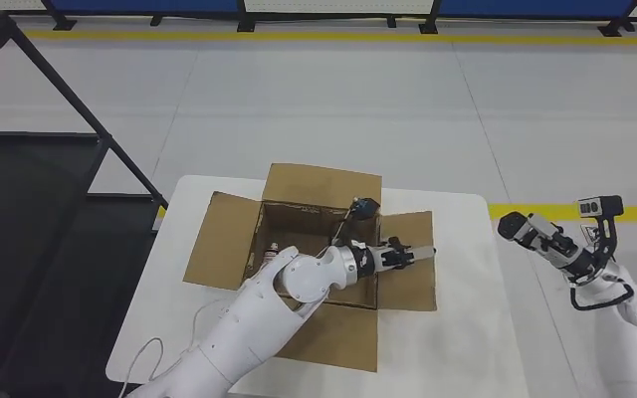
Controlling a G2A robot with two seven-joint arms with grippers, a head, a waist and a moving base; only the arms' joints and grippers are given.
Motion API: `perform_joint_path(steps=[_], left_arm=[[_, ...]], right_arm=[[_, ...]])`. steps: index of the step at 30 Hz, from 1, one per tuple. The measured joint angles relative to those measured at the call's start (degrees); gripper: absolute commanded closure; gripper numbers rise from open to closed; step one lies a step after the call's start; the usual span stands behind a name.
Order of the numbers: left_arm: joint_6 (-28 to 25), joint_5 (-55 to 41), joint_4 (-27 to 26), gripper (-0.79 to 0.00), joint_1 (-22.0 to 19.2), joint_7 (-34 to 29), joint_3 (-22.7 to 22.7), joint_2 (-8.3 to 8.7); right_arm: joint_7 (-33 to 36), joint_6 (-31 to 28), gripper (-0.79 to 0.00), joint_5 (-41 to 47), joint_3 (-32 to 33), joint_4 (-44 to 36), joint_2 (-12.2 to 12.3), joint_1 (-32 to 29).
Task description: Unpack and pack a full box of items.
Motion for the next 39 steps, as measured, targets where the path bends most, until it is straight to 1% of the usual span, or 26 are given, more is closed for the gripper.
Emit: perform_joint_path(steps=[6,12,20,24,29,32,35,36,38,39], left_arm=[[-0.14,0.16,4.14,-0.785,-0.94,0.03,1.61,-1.71],[-0.23,0.13,6.49,-0.785,-1.63,0.01,2.08,-3.03],[-0.86,0.90,8.37,-0.785,-1.99,-0.36,1.55,-3.97],[-1.87,0.95,7.38,-0.785,-1.59,-0.97,0.51,-4.04],[-2.97,0.31,3.96,-0.785,-0.56,-1.91,-2.72,-3.23],[-3.33,1.06,0.81,-0.785,0.78,-1.86,-5.52,-2.27],[-3.55,3.00,-3.73,-0.785,3.10,-1.30,-9.43,-0.81],[-3.62,3.91,-6.00,-0.785,4.46,-1.09,-11.37,-0.09],[-3.48,5.42,-9.79,-0.785,6.93,-0.78,-14.65,1.06],[-3.28,6.45,-12.54,-0.785,8.84,-0.54,-17.00,1.83]], right_arm=[[0.79,0.35,-0.785,-1.21,-1.84,-2.60,0.83,-1.10],[0.25,-0.18,-0.785,-1.16,-3.45,-2.39,1.55,-0.64],[-0.35,-0.67,-0.785,0.16,-4.62,0.22,2.26,1.00],[-2.19,0.50,-0.785,1.60,-5.05,1.62,2.41,1.81],[-2.79,1.25,-0.785,2.39,-5.01,2.03,2.43,1.94],[-2.76,1.22,-0.785,2.36,-5.01,2.02,2.43,1.93],[-2.76,1.22,-0.785,2.36,-5.01,2.02,2.43,1.93],[-2.84,1.21,-0.785,2.33,-5.07,1.90,2.42,1.88],[-3.74,0.36,-0.785,2.00,-5.73,-0.22,2.33,1.27],[-4.57,-0.54,-0.785,1.37,-6.29,-2.73,2.28,0.72]])
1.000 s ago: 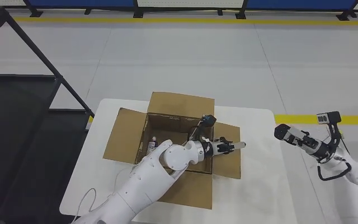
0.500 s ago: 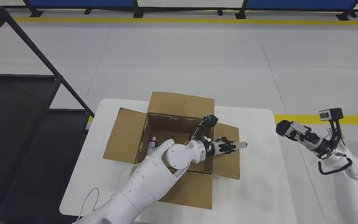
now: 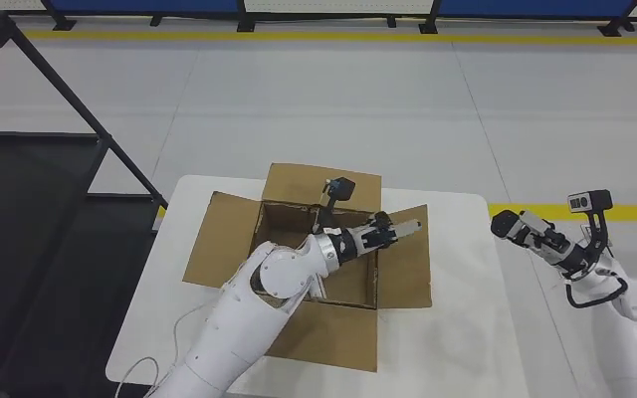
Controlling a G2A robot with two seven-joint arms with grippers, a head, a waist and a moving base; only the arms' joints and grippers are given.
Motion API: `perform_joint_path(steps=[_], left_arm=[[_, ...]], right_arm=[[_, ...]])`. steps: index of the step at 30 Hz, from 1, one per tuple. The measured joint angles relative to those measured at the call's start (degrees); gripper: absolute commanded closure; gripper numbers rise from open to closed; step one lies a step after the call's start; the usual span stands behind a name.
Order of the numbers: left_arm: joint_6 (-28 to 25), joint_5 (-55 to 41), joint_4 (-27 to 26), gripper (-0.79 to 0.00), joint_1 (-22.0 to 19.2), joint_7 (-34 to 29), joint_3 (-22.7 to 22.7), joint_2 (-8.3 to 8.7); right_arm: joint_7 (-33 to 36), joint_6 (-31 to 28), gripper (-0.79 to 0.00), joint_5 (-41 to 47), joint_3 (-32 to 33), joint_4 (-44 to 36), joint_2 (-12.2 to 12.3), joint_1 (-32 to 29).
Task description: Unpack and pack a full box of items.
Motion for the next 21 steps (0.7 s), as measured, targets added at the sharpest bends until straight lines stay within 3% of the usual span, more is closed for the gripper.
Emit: perform_joint_path(steps=[6,12,17,21], left_arm=[[0.90,3.02,-14.39,-0.785,10.16,0.47,-11.88,3.12],[0.40,4.14,-25.04,-0.785,20.36,1.83,-23.88,5.27],[-0.44,3.16,-29.61,-0.785,28.25,3.23,-33.33,6.50],[-1.95,0.65,-31.41,-0.785,34.63,5.09,-40.56,7.18]], right_arm=[[-3.14,-3.09,-0.785,-7.01,-3.07,-12.97,0.04,-1.09],[-4.83,0.89,-0.785,-21.37,-12.31,-25.61,-0.41,1.48],[-7.54,5.77,-0.785,-34.22,-22.82,-30.87,-1.51,6.19],[-10.43,10.94,-0.785,-42.53,-32.84,-30.53,-3.17,11.66]])
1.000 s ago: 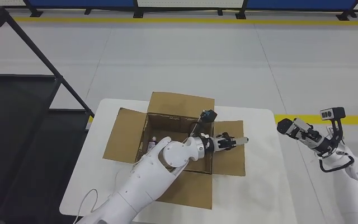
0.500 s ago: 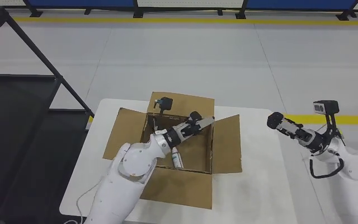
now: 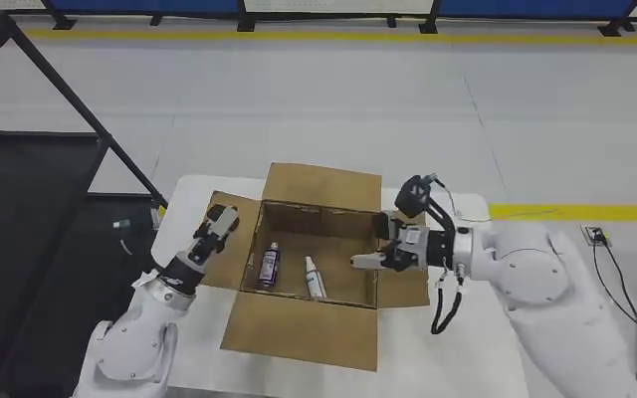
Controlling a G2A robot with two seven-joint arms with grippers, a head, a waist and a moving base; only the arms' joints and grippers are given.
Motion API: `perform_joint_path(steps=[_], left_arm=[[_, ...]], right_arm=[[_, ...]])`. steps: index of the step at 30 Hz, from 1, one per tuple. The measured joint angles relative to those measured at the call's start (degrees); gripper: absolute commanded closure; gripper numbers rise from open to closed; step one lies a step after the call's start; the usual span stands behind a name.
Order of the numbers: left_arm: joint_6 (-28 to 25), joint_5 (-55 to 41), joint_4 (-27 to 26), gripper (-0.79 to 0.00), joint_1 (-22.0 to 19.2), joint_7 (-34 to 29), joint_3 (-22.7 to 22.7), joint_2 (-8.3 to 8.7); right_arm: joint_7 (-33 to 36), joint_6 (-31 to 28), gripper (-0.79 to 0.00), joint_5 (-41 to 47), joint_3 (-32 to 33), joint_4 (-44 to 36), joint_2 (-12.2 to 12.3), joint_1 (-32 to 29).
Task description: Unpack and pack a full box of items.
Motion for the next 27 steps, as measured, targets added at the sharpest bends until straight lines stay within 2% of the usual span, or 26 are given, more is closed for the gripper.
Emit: perform_joint_path(steps=[6,10,21,23,27], left_arm=[[-2.75,-3.50,-0.30,-0.785,7.71,4.62,-8.79,0.49],[-4.46,-5.82,0.09,-0.785,11.54,5.84,-12.95,0.70],[-4.46,-5.77,0.05,-0.785,11.63,5.77,-12.99,0.71],[-4.07,-5.73,0.00,-0.785,11.51,5.82,-13.13,0.77],[-3.19,-7.34,1.04,-0.785,10.66,5.68,-15.56,1.17]], right_arm=[[-2.70,8.14,-0.785,-3.04,-12.32,8.33,-3.35,9.33],[-2.90,8.96,-0.785,-2.36,-12.87,9.35,-3.56,10.12],[-2.54,8.81,-0.785,-2.72,-13.30,8.94,-3.71,10.07],[-1.90,9.87,-0.785,-3.57,-15.97,8.83,-4.53,11.33],[-0.62,16.69,-0.785,-5.18,-24.86,12.31,-8.12,18.54]])
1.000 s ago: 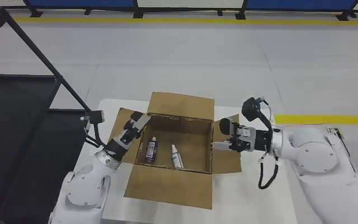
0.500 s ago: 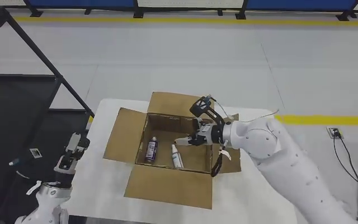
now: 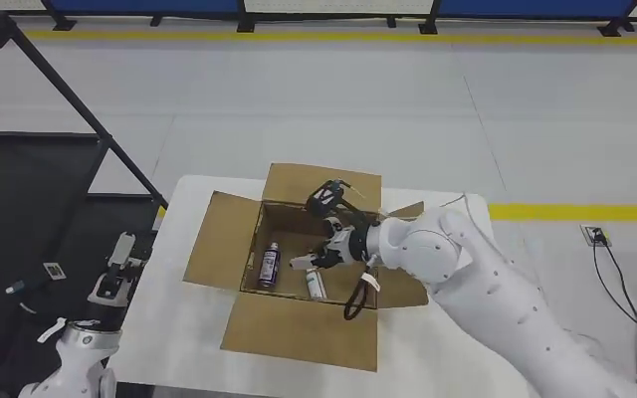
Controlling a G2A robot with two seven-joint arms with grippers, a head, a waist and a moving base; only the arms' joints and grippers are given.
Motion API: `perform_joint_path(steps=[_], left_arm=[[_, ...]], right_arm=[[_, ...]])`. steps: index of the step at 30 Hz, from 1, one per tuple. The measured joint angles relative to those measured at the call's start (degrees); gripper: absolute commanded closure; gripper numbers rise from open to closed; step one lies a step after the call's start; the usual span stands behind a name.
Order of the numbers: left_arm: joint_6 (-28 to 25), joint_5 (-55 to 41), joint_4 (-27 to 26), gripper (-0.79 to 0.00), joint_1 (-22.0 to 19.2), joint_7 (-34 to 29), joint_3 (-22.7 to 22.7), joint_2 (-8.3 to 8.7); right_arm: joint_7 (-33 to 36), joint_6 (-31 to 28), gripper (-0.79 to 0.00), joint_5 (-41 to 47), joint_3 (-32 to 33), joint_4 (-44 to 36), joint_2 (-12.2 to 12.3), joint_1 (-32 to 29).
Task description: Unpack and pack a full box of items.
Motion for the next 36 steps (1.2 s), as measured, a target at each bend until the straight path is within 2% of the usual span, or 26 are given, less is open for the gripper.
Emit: perform_joint_path(steps=[5,9,15,19,24,30,36], left_arm=[[1.50,-3.47,2.54,-0.785,-0.47,-1.34,-3.65,0.55],[1.90,-6.68,4.47,-0.785,-1.04,-2.69,-5.59,0.94],[0.19,-11.51,6.86,-0.785,-2.52,-6.23,-4.55,1.29],[-0.35,-14.03,8.26,-0.785,-3.92,-10.44,-3.30,1.66],[-0.96,-14.52,9.93,-0.785,-5.78,-14.57,-2.07,2.21],[-0.71,-16.97,10.07,-0.785,-6.87,-17.22,-2.33,2.80],[-1.39,-18.74,7.59,-0.785,-4.47,-19.37,-2.73,3.14]], right_arm=[[3.08,9.31,-0.785,-1.12,-10.15,7.73,-5.75,9.02],[6.85,16.81,-0.785,-1.94,-18.04,15.86,-11.64,14.77],[8.37,22.90,-0.785,0.61,-24.88,31.12,-20.56,16.82],[6.90,20.85,-0.785,3.85,-26.46,40.94,-26.10,16.49],[6.02,21.69,-0.785,4.47,-27.69,51.68,-31.94,16.80],[4.23,23.44,-0.785,2.96,-28.43,60.92,-36.55,16.59],[0.57,19.62,-0.785,2.50,-27.93,67.90,-38.89,15.47]])
